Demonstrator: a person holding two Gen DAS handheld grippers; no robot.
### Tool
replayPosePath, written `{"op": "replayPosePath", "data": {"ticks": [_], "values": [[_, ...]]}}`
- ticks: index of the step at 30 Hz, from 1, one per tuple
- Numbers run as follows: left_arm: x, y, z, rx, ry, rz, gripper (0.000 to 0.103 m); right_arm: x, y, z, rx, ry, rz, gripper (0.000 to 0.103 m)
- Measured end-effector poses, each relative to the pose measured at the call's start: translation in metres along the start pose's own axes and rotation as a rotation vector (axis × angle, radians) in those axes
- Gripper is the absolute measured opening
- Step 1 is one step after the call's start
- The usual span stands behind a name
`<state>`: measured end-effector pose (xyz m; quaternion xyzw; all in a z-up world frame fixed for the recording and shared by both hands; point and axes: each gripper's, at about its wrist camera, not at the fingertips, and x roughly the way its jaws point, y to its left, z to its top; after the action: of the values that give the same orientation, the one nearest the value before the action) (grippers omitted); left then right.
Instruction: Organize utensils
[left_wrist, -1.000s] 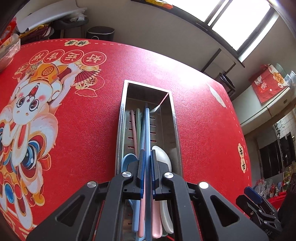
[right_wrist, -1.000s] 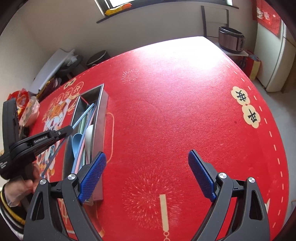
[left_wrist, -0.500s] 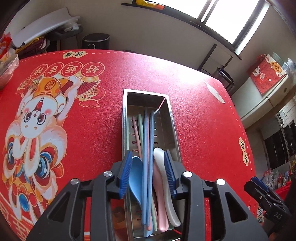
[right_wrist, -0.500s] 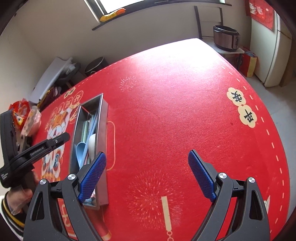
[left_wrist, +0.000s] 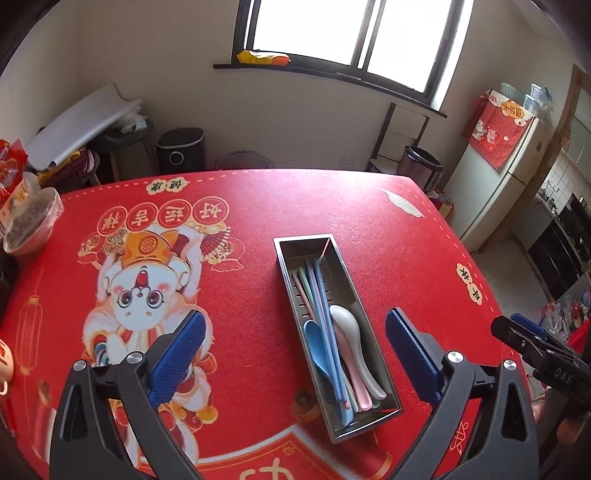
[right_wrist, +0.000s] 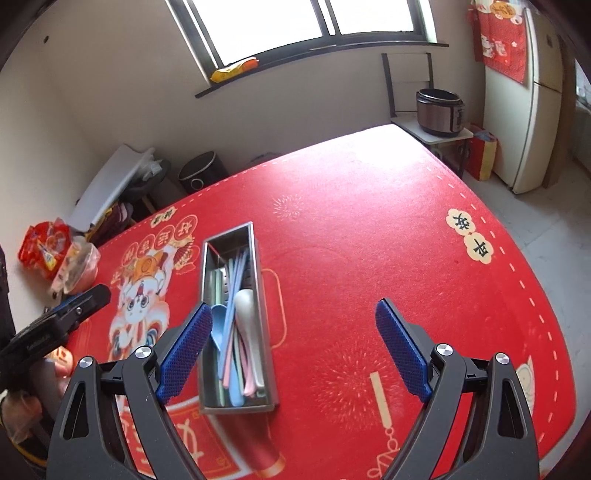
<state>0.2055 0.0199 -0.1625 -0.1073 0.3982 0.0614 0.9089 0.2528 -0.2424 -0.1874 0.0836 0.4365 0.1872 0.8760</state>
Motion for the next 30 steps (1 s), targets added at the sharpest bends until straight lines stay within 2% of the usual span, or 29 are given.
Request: {"op": "replayPosePath", "data": {"ticks": [4, 13, 16, 18, 24, 27, 30], "values": [[-0.037, 0.014, 0.001, 0.020, -0.051, -0.006, 0.097, -0.028, 0.023, -0.002, -0.002, -0.047, -0.039, 0.087], [-0.127, 0.038, 0.007, 0.079, -0.209, -0.042, 0.097, -0.106, 0.069, -0.012, -0.050, -0.196, -0.286, 0.087], [-0.147, 0.039, 0.007, 0.109, -0.249, -0.021, 0.097, -0.131, 0.077, -0.017, -0.040, -0.256, -0.318, 0.087], [-0.157, 0.037, 0.006, 0.134, -0.273, 0.004, 0.097, -0.146, 0.082, -0.022, -0.029, -0.284, -0.322, 0.087], [-0.174, 0.028, 0.000, 0.191, -0.307, -0.036, 0.097, -0.178, 0.090, -0.038, -0.021, -0.384, -0.379, 0.087], [-0.176, 0.021, -0.002, 0.213, -0.323, -0.024, 0.097, -0.183, 0.090, -0.042, -0.007, -0.393, -0.415, 0.087], [-0.175, 0.018, -0.005, 0.222, -0.317, -0.052, 0.097, -0.184, 0.089, -0.045, 0.011, -0.390, -0.431, 0.087]]}}
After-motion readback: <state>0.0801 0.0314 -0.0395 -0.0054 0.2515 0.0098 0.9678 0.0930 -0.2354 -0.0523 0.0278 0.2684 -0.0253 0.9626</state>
